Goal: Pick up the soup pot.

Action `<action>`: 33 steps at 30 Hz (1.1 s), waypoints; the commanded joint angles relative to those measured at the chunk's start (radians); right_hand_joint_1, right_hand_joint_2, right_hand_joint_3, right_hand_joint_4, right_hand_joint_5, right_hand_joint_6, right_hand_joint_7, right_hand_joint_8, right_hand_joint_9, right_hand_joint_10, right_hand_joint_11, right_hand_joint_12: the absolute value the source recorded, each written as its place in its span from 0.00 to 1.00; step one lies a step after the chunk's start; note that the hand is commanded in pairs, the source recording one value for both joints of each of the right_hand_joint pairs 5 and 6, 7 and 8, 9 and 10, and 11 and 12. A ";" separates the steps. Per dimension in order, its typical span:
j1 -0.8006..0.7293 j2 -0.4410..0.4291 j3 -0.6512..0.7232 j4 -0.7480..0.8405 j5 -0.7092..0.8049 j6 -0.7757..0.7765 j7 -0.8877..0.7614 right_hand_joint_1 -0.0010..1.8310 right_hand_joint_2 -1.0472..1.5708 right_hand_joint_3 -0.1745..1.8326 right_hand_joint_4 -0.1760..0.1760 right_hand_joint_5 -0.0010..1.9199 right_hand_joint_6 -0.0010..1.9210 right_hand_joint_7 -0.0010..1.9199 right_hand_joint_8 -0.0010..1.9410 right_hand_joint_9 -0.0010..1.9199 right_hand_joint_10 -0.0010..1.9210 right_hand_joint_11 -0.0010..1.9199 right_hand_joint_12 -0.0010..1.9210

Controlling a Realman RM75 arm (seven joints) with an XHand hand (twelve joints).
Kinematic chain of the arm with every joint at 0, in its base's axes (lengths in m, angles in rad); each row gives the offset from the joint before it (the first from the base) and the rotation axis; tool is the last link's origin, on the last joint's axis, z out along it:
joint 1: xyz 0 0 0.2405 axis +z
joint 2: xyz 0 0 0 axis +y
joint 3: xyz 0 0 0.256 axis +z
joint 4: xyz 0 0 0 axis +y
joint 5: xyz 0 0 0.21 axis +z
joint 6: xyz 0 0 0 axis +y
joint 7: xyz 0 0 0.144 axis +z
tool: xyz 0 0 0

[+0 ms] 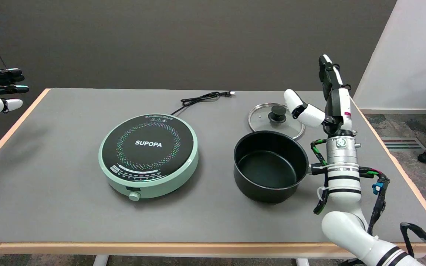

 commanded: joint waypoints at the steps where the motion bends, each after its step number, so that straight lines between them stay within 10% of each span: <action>1: 0.023 -0.016 0.111 -0.005 -0.127 -0.048 0.022 0.57 0.55 0.48 0.00 0.05 0.05 0.05 0.05 0.05 0.05 0.05 0.05; 8: 0.015 -0.035 0.109 0.010 -0.235 0.053 -0.044 0.61 0.44 0.53 0.00 0.05 0.05 0.05 0.05 0.05 0.05 0.05 0.05; 24: -0.053 -0.143 0.037 0.244 -0.349 0.170 -0.997 0.66 0.29 0.61 0.00 0.02 0.02 0.02 0.02 0.02 0.02 0.02 0.02; 33: -0.111 -0.149 -0.101 0.292 -0.353 0.196 -1.208 0.65 0.24 0.66 0.00 0.01 0.01 0.01 0.01 0.01 0.01 0.01 0.01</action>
